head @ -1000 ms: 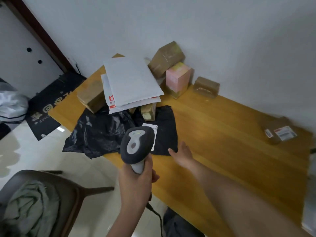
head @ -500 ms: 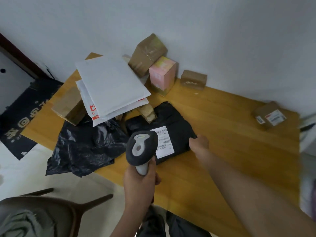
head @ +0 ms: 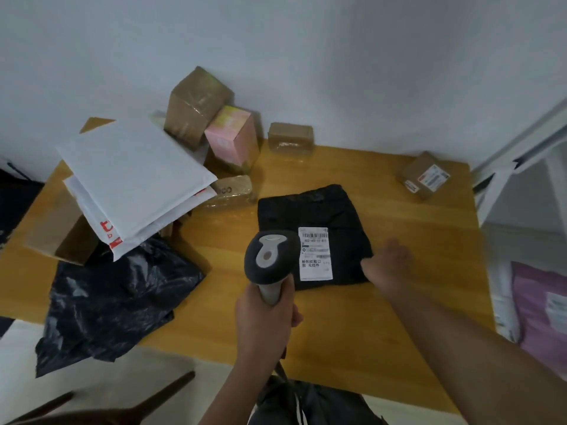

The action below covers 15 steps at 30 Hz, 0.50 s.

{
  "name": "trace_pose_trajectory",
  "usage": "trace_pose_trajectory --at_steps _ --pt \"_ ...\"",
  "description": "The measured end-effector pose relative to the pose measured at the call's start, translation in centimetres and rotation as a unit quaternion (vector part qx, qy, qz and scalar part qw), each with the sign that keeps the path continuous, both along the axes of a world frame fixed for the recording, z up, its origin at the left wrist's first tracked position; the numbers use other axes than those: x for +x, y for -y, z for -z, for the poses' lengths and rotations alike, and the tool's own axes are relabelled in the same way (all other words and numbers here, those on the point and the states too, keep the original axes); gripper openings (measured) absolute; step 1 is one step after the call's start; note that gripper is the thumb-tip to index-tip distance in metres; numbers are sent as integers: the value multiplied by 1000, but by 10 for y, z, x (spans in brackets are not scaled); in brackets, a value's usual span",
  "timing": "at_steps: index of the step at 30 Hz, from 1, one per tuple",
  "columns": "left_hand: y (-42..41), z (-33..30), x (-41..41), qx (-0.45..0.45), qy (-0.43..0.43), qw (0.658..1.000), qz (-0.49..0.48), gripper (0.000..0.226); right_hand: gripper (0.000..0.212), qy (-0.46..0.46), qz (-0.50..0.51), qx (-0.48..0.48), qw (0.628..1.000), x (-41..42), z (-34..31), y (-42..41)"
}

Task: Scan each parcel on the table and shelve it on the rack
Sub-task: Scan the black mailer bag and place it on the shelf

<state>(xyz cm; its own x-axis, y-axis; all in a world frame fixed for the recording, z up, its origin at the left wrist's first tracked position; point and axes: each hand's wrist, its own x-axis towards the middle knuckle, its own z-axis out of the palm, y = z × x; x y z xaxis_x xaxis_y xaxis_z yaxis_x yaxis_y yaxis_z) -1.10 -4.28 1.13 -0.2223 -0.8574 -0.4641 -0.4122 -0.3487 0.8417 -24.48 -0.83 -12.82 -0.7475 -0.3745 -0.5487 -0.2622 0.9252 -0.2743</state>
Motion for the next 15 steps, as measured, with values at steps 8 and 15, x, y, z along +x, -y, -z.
trace_pose_trajectory --at_steps 8,15 --pt "-13 9 -25 39 23 998 41 28 79 85 -243 22 966 41 31 -3" --pt "-16 9 -43 74 37 996 40 22 78 92 -237 15 967 37 31 4"
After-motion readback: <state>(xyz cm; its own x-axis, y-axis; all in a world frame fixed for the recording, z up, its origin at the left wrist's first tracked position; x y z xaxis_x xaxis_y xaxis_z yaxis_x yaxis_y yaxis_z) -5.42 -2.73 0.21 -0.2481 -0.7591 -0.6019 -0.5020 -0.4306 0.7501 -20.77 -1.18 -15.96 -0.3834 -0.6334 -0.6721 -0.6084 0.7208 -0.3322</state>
